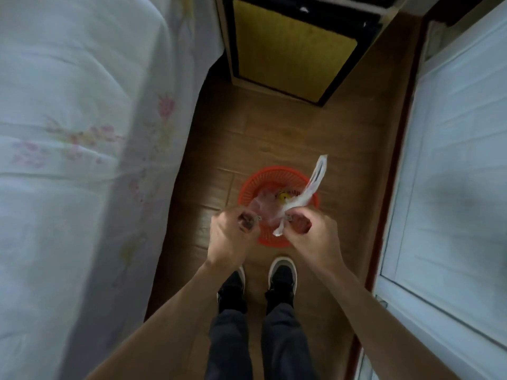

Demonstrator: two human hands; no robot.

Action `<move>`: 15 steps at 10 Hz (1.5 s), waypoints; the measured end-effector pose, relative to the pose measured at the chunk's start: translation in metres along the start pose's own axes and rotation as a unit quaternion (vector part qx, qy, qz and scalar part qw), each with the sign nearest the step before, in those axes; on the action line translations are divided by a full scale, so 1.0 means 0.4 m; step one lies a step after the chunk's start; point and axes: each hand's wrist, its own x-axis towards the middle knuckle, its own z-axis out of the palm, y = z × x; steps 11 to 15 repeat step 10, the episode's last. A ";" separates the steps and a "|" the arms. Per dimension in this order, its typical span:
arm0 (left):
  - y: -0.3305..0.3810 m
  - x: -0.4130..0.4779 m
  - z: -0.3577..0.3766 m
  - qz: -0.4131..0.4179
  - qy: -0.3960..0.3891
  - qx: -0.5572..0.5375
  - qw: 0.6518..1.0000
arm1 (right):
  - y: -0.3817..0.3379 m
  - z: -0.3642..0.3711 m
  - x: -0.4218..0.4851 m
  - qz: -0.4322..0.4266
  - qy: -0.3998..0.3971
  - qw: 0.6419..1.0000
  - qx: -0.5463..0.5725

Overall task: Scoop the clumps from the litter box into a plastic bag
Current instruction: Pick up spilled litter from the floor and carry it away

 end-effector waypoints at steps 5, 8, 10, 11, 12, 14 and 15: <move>-0.152 0.099 0.167 -0.113 -0.068 0.000 0.991 | 0.162 0.142 0.111 0.048 -0.087 0.995 -0.004; -0.123 0.122 0.146 -0.177 -0.231 0.026 0.956 | 0.219 0.125 0.135 0.101 -0.172 0.976 -0.085; -0.097 0.106 0.114 -0.096 -0.224 0.102 0.964 | 0.198 0.077 0.107 0.055 -0.190 0.972 -0.127; -0.097 0.106 0.114 -0.096 -0.224 0.102 0.964 | 0.198 0.077 0.107 0.055 -0.190 0.972 -0.127; -0.097 0.106 0.114 -0.096 -0.224 0.102 0.964 | 0.198 0.077 0.107 0.055 -0.190 0.972 -0.127; -0.097 0.106 0.114 -0.096 -0.224 0.102 0.964 | 0.198 0.077 0.107 0.055 -0.190 0.972 -0.127; -0.097 0.106 0.114 -0.096 -0.224 0.102 0.964 | 0.198 0.077 0.107 0.055 -0.190 0.972 -0.127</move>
